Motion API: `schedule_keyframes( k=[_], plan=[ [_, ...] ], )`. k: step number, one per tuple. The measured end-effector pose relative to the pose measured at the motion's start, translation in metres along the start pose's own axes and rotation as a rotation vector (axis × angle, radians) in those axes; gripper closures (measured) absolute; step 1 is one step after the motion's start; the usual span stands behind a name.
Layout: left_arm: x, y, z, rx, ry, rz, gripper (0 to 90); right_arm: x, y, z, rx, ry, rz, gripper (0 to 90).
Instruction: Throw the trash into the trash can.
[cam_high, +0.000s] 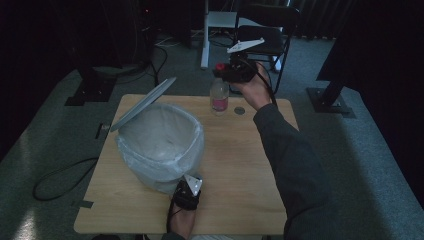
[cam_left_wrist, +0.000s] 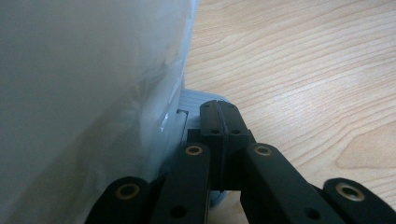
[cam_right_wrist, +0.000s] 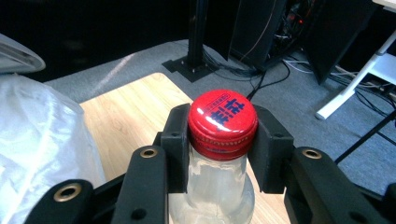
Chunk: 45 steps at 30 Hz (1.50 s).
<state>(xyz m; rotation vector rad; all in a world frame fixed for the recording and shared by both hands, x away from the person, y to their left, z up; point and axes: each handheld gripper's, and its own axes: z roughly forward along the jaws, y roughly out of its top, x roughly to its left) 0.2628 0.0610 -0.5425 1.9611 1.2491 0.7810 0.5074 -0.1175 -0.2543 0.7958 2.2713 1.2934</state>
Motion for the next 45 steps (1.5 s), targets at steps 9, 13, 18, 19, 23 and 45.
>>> schedule_keyframes(
  k=[9,13,18,19,23,45],
  plan=[
    [0.000,0.000,0.000,0.002,0.000,0.003,90.0,0.010,0.018,-0.016,-0.018,-0.001,-0.027,62.1],
    [0.000,0.000,0.000,0.000,0.000,0.001,90.0,0.014,0.025,-0.021,-0.027,0.002,-0.034,62.1],
    [-0.001,0.000,0.000,0.002,-0.005,-0.021,90.0,0.018,0.032,-0.026,-0.037,0.009,-0.040,62.1],
    [-0.001,0.000,0.000,0.001,-0.004,-0.017,90.0,0.020,0.036,-0.028,-0.039,0.011,-0.047,62.1],
    [0.001,0.000,0.000,0.001,-0.004,0.009,90.0,0.024,0.041,-0.031,-0.044,0.019,-0.051,62.1],
    [0.001,0.000,0.000,0.002,-0.001,0.013,90.0,0.058,0.066,-0.055,-0.064,0.071,-0.113,62.1]
  ],
)
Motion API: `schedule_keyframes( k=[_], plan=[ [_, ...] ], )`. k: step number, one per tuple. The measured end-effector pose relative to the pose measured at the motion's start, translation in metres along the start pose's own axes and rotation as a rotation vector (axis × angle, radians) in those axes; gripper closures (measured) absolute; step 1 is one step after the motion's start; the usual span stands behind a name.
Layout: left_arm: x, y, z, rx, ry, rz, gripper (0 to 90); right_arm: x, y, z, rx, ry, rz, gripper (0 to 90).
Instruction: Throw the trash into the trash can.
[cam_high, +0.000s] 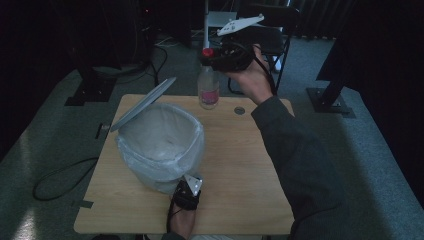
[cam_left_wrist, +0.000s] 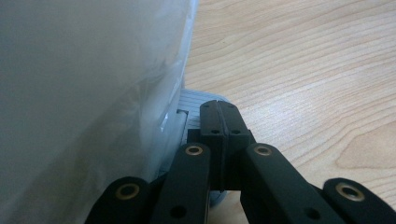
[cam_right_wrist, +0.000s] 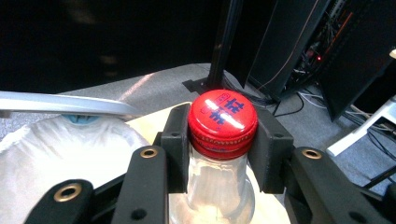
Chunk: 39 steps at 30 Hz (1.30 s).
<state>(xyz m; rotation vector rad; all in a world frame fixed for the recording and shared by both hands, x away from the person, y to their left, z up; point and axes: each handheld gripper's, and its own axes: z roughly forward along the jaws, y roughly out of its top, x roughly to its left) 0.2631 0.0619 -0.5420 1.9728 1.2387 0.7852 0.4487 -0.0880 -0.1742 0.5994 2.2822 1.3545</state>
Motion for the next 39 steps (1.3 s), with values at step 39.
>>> schedule_keyframes(
  k=[39],
  plan=[
    [0.000,0.000,0.000,-0.001,0.001,0.000,90.0,0.044,0.016,-0.017,-0.036,0.127,-0.030,62.1]
  ],
)
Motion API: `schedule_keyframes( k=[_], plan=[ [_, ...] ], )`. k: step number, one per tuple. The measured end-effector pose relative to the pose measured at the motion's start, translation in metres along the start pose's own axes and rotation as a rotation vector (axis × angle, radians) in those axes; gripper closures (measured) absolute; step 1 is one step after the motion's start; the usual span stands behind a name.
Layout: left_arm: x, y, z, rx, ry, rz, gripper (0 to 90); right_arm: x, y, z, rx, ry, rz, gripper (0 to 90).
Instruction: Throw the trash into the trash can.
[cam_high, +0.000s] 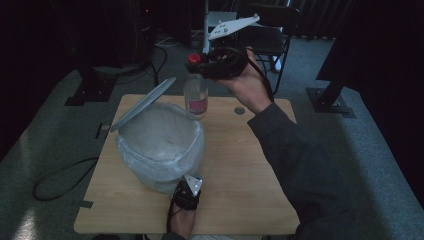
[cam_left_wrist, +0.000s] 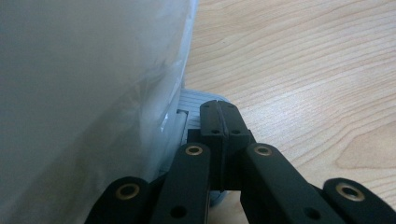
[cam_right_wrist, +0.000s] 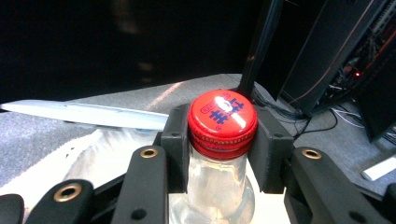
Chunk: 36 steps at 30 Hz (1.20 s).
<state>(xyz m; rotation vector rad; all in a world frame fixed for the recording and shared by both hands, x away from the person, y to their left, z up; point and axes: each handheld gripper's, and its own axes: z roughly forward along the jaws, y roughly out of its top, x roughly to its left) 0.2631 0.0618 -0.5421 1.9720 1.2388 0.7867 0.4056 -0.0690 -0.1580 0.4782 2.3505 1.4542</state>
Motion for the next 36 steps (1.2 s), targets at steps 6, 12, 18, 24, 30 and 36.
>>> schedule_keyframes(
  k=[6,12,18,24,30,36],
  plan=[
    [0.000,0.000,0.000,0.000,0.000,0.000,90.0,0.009,0.003,0.000,-0.002,0.020,-0.021,62.1],
    [0.000,0.000,0.000,0.000,-0.001,0.000,90.0,0.012,0.004,0.000,0.002,0.025,-0.028,62.1],
    [0.000,0.000,0.000,0.000,-0.001,0.000,90.0,0.017,0.005,-0.001,-0.004,0.041,-0.036,62.1],
    [0.000,0.000,0.000,0.000,-0.001,0.000,90.0,0.023,0.006,-0.003,-0.006,0.062,-0.041,62.1],
    [0.000,0.000,0.000,0.000,0.000,0.000,90.0,0.028,0.006,-0.004,-0.009,0.078,-0.042,62.1],
    [0.000,0.000,0.000,0.000,0.000,-0.001,90.0,0.034,0.006,-0.003,-0.012,0.106,-0.049,62.1]
  ],
)
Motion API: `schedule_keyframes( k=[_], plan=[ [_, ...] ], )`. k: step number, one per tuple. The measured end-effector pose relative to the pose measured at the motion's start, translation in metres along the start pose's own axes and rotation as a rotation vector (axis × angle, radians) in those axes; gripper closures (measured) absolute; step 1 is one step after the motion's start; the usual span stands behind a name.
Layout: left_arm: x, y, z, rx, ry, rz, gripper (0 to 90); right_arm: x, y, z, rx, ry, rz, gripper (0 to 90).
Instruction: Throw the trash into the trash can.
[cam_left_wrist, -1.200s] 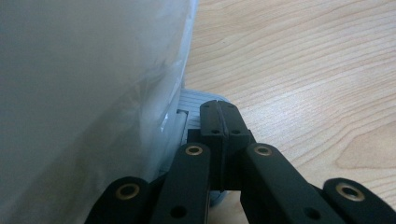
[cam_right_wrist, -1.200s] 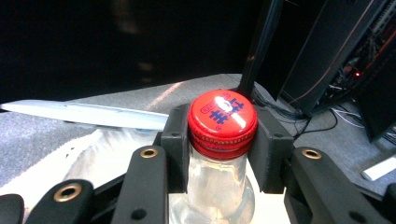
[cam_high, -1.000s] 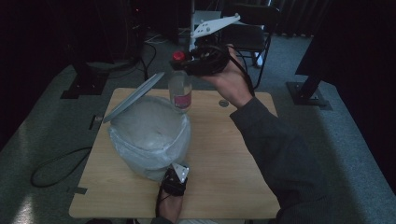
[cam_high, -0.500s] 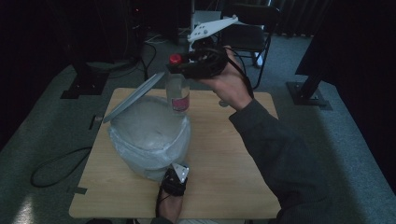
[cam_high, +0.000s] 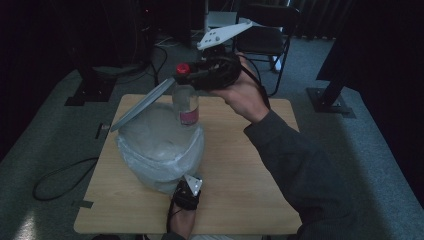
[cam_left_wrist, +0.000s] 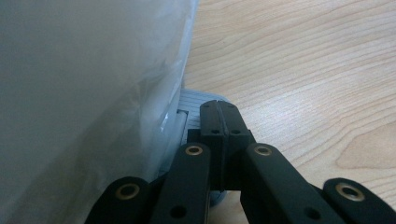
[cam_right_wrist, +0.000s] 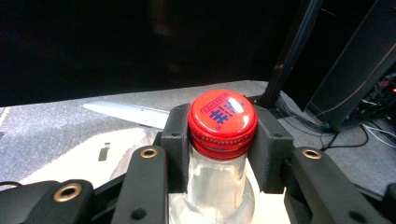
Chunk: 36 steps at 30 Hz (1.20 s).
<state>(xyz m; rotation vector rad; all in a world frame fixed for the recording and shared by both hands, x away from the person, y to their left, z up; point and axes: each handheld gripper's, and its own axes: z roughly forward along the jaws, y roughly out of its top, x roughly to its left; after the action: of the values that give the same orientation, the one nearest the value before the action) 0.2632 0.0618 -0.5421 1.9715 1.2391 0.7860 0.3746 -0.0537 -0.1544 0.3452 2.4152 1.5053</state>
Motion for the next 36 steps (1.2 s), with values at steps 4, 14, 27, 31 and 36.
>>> schedule_keyframes(
  k=[4,14,27,31,36],
  plan=[
    [0.000,0.000,0.000,0.001,0.000,0.000,90.0,0.004,0.001,0.002,0.004,0.014,-0.007,62.1],
    [0.000,0.000,0.000,0.000,0.000,0.000,90.0,0.010,0.001,0.006,0.005,0.045,-0.014,62.1],
    [0.000,0.000,0.000,0.000,0.000,0.000,90.0,0.016,0.000,0.012,0.014,0.077,-0.028,62.0],
    [0.000,0.000,0.000,0.000,0.000,0.000,90.0,0.018,-0.001,0.015,0.022,0.088,-0.031,62.0],
    [0.000,0.000,0.000,0.000,0.000,0.000,90.0,0.019,-0.002,0.018,0.024,0.096,-0.038,62.0]
  ],
)
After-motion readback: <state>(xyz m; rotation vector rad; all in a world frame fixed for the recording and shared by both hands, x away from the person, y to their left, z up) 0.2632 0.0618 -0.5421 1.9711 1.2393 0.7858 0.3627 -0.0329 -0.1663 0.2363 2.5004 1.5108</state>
